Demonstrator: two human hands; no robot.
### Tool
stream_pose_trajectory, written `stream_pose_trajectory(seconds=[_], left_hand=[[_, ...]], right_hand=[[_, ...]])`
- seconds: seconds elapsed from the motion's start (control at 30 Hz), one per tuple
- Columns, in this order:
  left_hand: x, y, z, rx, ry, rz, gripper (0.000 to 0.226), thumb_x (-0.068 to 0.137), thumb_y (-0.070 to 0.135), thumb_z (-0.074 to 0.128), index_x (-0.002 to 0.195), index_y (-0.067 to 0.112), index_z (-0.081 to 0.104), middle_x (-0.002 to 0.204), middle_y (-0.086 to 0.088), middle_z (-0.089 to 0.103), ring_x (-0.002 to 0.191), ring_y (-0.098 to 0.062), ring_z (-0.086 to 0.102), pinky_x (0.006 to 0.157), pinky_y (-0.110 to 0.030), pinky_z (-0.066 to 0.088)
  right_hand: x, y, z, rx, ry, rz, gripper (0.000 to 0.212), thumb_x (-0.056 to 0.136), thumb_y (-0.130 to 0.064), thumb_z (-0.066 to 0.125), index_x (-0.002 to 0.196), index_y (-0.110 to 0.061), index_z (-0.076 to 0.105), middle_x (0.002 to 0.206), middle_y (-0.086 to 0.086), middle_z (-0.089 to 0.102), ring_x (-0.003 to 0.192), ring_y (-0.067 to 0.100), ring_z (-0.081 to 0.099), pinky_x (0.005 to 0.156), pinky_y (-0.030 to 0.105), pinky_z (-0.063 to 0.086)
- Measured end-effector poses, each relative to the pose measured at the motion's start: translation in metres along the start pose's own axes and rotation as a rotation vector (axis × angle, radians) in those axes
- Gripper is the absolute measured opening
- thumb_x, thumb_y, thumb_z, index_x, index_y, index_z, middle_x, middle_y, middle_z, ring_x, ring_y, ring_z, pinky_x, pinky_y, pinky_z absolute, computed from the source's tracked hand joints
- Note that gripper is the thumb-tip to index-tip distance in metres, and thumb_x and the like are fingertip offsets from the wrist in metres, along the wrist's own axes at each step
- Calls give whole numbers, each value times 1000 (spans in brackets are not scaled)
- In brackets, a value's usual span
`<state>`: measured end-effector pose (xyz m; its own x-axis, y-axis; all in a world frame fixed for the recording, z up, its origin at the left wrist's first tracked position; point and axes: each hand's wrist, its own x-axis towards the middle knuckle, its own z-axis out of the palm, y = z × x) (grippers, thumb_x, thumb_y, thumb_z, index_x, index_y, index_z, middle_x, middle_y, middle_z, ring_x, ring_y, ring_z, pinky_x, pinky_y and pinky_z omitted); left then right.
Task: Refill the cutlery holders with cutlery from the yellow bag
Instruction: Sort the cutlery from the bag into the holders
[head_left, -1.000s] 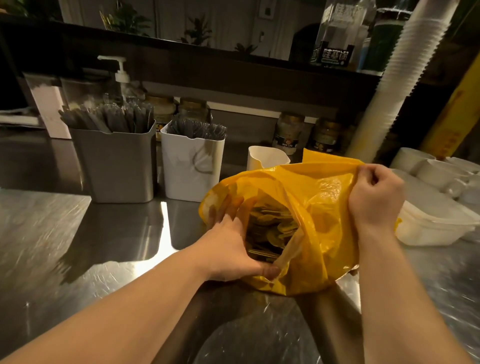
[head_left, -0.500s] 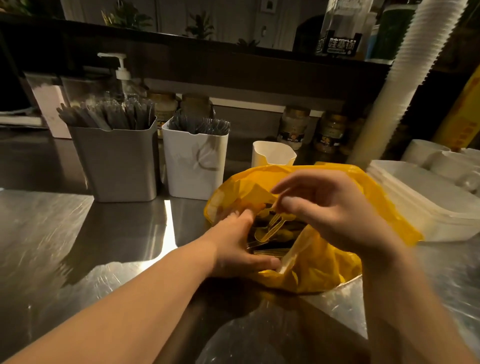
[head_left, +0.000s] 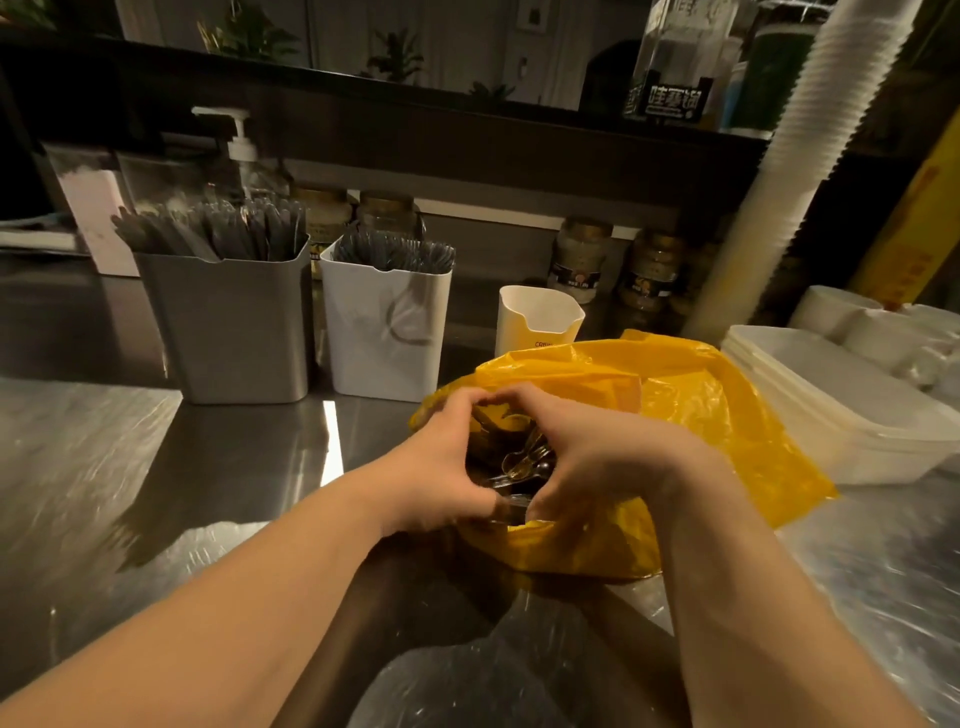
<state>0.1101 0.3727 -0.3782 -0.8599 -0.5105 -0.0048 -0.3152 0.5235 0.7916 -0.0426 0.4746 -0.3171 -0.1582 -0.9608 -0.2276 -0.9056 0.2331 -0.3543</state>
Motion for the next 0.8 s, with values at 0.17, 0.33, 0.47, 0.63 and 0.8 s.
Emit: stream_pose_trajectory(seconds=[0.17,0.33,0.47,0.63,0.8], left_hand=[[2,2,-4,-311,106,-52,78,82,2,67,135,43,27,133,2,37,116,-24,51,90,-37,56],[4,2,-2,-486,219,-36,46,94,1,51,131,27,42,131,-1,49,120,-21,49,99,-35,48],[3,4,-1,-518,234,-39,40,96,6,48,131,24,44,130,0,52,124,-23,48,105,-38,44],[1,6,-2,-572,319,-37,38,88,21,52,126,22,52,124,-4,59,119,-25,55,108,-48,47],[2,6,-4,-556,388,-17,31,100,2,40,123,16,55,119,-8,63,115,-24,59,99,-37,53]], right_hand=[[8,7,10,-101,38,92,104,74,-39,87,154,-32,21,153,-4,39,140,24,39,111,45,44],[5,9,14,-113,155,8,62,88,-36,75,144,-29,48,125,-8,50,122,15,44,107,34,45],[13,5,21,-164,269,-33,33,95,-28,67,128,-26,61,121,-4,58,113,16,49,100,31,48],[18,2,18,-171,377,-42,24,101,-21,57,125,-22,61,124,-2,59,111,15,48,99,29,44],[20,2,15,44,537,-70,19,103,-16,52,119,-20,59,114,-4,58,105,13,54,81,15,46]])
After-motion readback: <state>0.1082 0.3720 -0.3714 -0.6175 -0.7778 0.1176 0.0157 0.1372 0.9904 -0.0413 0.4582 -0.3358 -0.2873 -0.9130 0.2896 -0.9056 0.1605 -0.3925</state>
